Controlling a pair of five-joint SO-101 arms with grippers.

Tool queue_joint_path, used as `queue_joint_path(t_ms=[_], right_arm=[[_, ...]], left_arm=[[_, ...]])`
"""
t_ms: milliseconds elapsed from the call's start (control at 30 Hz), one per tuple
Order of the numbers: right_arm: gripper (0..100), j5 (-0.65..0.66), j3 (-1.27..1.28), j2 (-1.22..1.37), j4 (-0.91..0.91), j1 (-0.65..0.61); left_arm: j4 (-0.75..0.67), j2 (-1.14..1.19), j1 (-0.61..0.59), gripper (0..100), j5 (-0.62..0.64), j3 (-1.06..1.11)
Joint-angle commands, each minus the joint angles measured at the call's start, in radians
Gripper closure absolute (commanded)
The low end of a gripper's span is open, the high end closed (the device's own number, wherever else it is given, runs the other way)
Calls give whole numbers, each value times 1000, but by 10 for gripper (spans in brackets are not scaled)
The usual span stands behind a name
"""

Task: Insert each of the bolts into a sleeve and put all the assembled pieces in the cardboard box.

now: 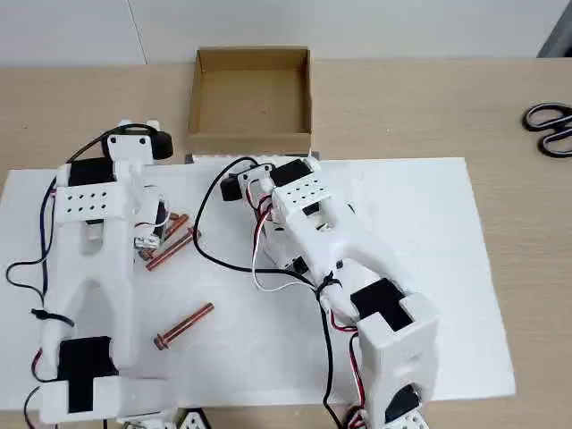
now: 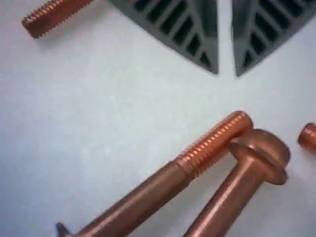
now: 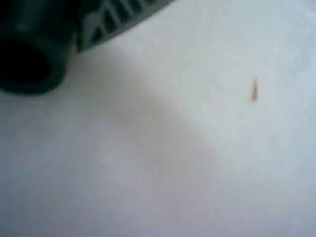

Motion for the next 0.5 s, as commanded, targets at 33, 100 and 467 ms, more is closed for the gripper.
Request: queue_joint_path(t_ms=[33,100,467], right_arm=[[931,2,-6,-4,-2,-30],[947,3,-12,-13,18,-30],[993,51,-311,-15,243,84]], left_arm=[[-20,-6,-2,990,-8,-4],[-20,-6,-2,990,-8,-4],[-12,-17,12,993,-5,-8]])
